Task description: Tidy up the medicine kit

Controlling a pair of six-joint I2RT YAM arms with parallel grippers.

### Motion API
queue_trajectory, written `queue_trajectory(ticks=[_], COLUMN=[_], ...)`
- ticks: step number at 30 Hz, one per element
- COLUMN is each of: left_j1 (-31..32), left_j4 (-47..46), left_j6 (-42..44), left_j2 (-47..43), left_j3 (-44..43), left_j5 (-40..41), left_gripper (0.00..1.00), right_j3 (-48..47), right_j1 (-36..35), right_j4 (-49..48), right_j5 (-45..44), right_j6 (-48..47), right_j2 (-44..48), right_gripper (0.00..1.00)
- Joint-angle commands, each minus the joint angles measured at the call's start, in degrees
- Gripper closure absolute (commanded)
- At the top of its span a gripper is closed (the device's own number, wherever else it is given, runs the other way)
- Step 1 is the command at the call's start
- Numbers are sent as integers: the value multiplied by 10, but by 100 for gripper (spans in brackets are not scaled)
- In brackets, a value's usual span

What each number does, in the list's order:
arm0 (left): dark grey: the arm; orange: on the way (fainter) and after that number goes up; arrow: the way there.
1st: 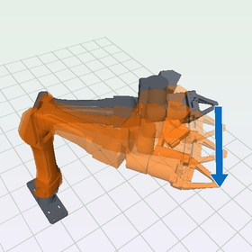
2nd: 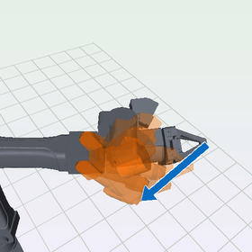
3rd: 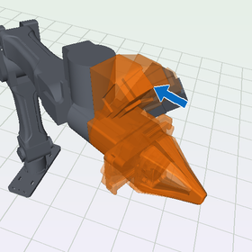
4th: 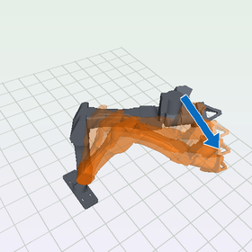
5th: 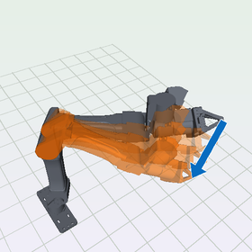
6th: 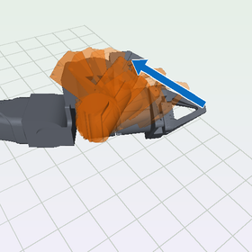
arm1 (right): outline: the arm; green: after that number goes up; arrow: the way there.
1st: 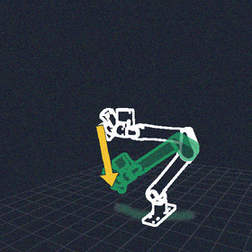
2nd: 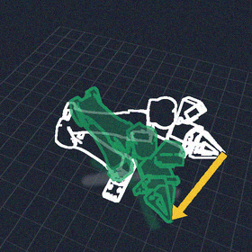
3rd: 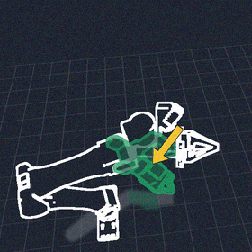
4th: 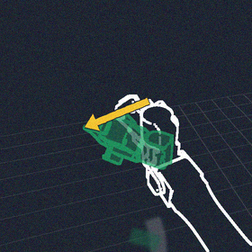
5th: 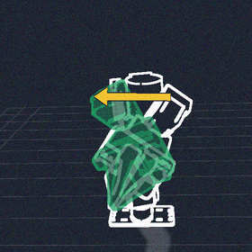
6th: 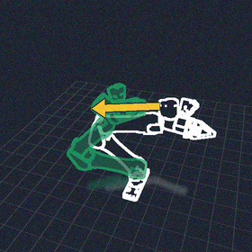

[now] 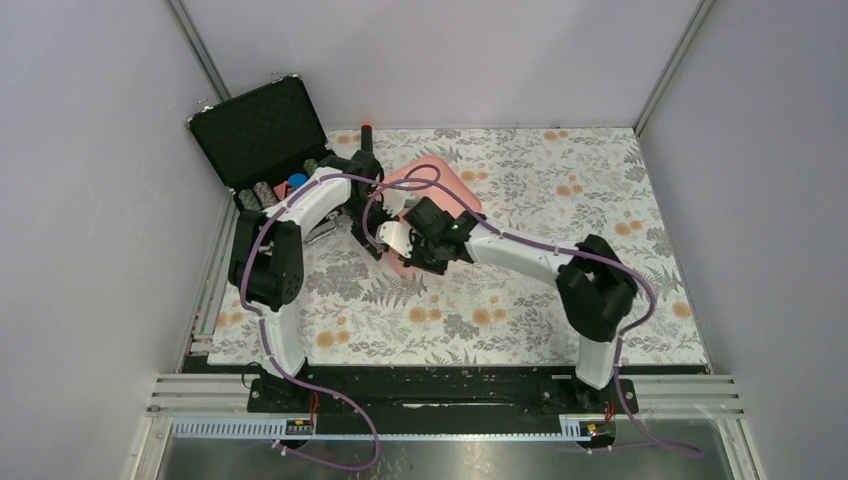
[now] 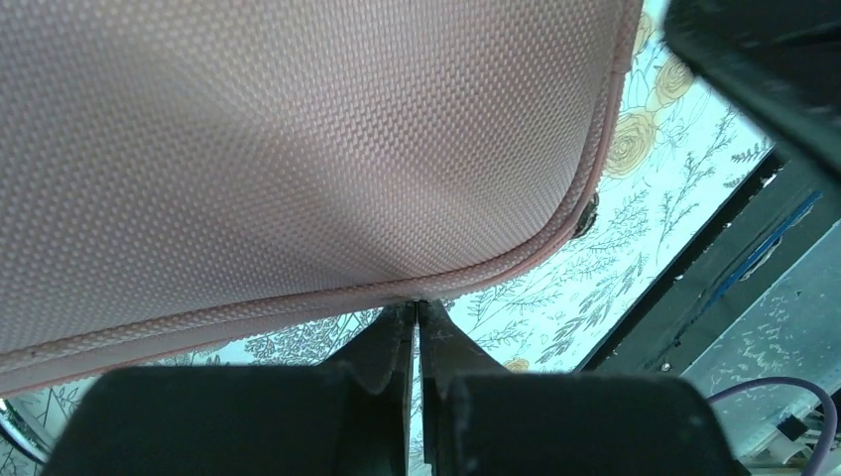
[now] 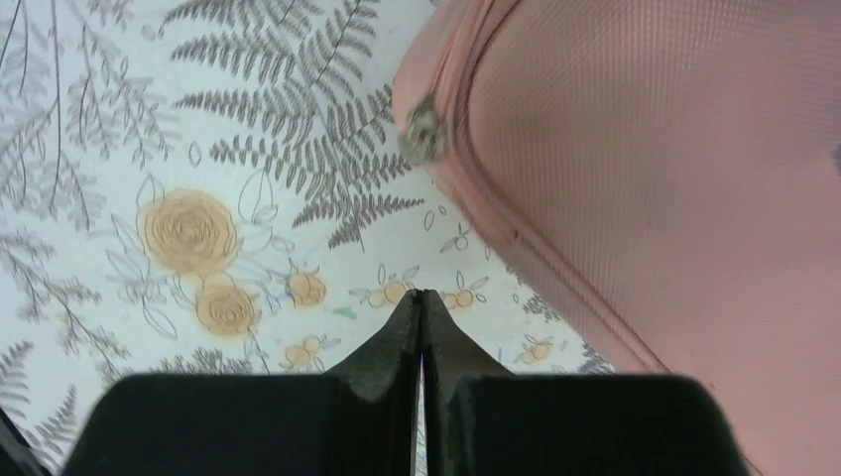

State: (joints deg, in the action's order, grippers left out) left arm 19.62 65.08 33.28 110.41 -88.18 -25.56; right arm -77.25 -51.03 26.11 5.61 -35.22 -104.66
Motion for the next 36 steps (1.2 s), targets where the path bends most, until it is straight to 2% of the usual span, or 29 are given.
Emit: queue_trajectory(ticks=[1,3,5,6,7,8,9,10,11,12,14,19,20,22,26,32,36], left_j1=[-4,-4,-4,-4,-5,-7,-10,-14,-17,-21,-23,-24,-24,-24,-23,-23,-23], left_j4=[-11,-4,-3,-3,-4,-5,-6,-5,-5,-4,-4,3,7,17,25,39,65], left_j6=[-4,4,11,16,19,23,25,27,27,27,28,31,33,38,47,55,67], left_j2=[-33,-52,-59,-58,-55,-50,-43,-34,-26,-15,-4,5,7,10,13,17,18], left_j3=[12,32,39,39,37,34,30,25,18,9,-1,-14,-19,-25,-33,-32,-31], left_j5=[-50,-61,-44,-29,-17,-8,-5,-2,-1,-2,-4,-20,-22,-23,-15,-24,-72], left_gripper=[100,100,100,100,100,100,100,100,100,100,100,100,100,100,100,100,100], right_j3=[-73,-67,-29,15,51,91,128,160,157,135,119,144,138,126,94,58,48], right_j1=[-2,-2,-3,-3,-3,-3,-3,-3,-3,-3,-3,-4,-4,-4,-4,-4,-4], right_j4=[82,82,62,39,9,-23,-63,-100,-101,-72,-61,-169,-179,-202,-219,-242,-255], right_j5=[-4,39,101,123,142,153,161,165,158,149,137,126,118,98,80,58,41], right_j6=[127,92,37,10,-18,-44,-77,-103,-122,-132,-153,-206,-214,-231,-263,-276,-270], right_j2=[-71,-63,-17,22,65,105,148,179,188,180,164,138,128,104,54,-14,-41], right_gripper=[100,100,99,94,78,55,38,7,1,1,1,1,5,20,43,51,76])
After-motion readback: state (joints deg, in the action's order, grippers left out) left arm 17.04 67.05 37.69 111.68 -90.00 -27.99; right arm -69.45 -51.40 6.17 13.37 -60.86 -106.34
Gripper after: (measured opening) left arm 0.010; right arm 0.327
